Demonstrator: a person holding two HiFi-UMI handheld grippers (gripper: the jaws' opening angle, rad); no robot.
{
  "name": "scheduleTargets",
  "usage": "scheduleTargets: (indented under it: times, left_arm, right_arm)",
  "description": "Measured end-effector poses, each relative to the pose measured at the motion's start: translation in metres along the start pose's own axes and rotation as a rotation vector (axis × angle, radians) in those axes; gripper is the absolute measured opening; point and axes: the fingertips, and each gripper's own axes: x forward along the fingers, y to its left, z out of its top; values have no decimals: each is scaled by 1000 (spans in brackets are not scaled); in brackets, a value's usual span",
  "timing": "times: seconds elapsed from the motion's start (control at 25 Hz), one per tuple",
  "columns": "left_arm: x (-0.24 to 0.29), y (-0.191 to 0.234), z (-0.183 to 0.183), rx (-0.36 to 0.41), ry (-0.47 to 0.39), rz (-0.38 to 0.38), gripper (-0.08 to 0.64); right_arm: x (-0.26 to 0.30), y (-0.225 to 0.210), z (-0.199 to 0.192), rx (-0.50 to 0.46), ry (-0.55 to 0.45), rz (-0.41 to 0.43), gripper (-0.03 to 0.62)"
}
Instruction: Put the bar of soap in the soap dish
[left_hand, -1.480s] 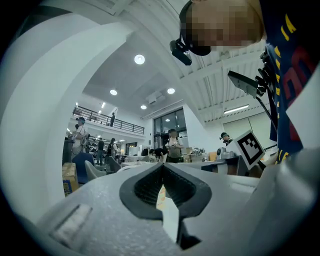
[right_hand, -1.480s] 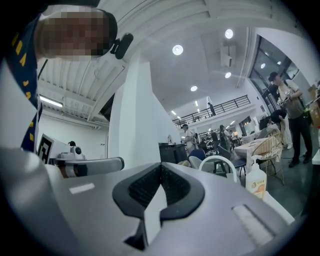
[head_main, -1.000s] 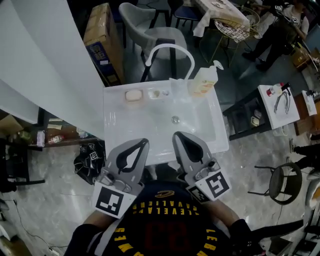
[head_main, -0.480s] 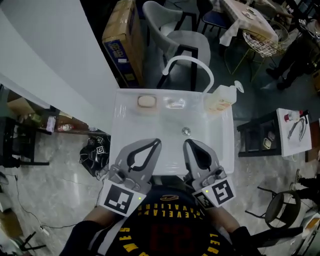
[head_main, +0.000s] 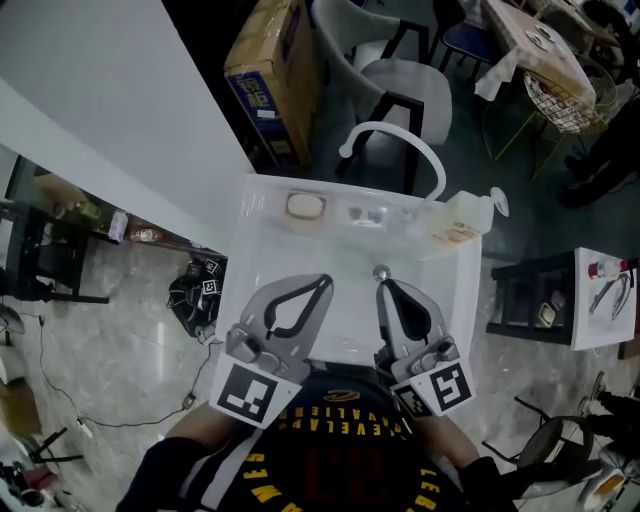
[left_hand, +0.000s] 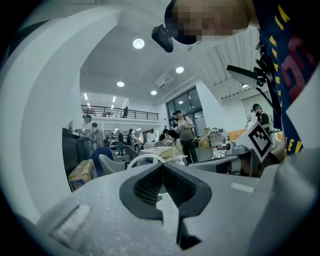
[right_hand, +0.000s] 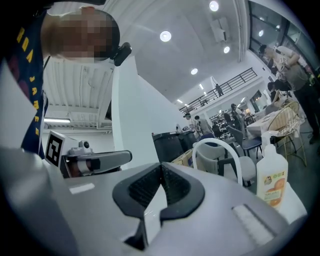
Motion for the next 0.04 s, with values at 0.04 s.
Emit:
scheduleTargets:
  times: [0.04]
  left_arm:
    - [5, 0, -2, 6, 6, 1, 3]
  right_arm:
    - [1, -4, -1, 1, 3, 4, 0]
